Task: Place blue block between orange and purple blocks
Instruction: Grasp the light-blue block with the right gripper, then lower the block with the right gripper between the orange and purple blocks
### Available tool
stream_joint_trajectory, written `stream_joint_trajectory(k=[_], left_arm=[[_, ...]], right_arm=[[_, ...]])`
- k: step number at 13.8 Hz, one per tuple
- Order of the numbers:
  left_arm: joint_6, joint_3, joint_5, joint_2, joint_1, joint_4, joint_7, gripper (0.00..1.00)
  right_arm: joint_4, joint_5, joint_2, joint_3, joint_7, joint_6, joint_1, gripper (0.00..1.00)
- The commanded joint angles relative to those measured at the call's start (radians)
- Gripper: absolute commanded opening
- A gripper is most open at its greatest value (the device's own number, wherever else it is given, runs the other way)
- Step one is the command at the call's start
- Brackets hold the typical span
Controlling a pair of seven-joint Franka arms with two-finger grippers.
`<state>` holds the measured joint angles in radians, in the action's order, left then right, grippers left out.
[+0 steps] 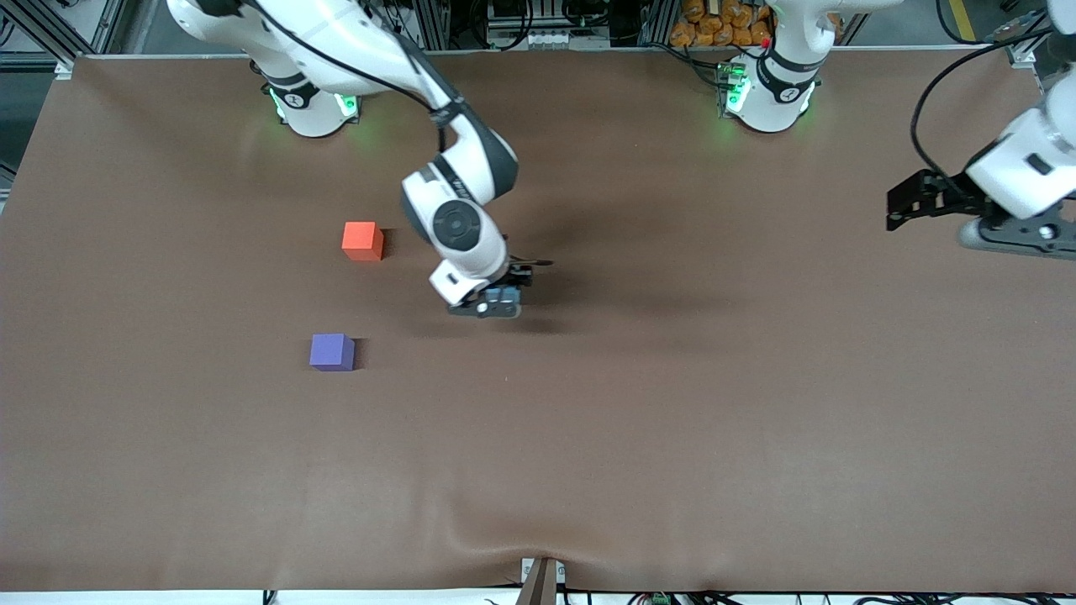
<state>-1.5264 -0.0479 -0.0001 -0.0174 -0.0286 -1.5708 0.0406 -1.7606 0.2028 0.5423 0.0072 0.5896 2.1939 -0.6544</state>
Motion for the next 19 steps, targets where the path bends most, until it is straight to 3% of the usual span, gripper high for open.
stream_joint_trajectory(k=[1,4,9,14,19], left_arm=[[0.035,-0.010,-0.009,-0.001,0.004,0.023,-0.045,1.00],[0.003,-0.013,-0.004,-0.003,-0.005,0.021,-0.056,1.00],[-0.008,-0.018,0.006,0.000,-0.005,0.020,-0.044,1.00],[0.005,0.002,0.009,0.005,-0.019,0.021,0.034,1.00],[0.034,-0.009,0.054,0.011,-0.013,0.023,0.088,1.00]], right_arm=[[-0.100,-0.014,-0.181,0.013,-0.138,-0.118,0.142,0.00],[-0.245,-0.014,-0.277,0.011,-0.357,-0.114,0.284,0.00],[-0.358,-0.016,-0.291,0.005,-0.482,-0.063,0.377,0.00],[-0.421,-0.016,-0.275,-0.039,-0.554,0.036,0.400,0.00],[-0.450,-0.016,-0.213,-0.041,-0.553,0.165,0.400,0.00]])
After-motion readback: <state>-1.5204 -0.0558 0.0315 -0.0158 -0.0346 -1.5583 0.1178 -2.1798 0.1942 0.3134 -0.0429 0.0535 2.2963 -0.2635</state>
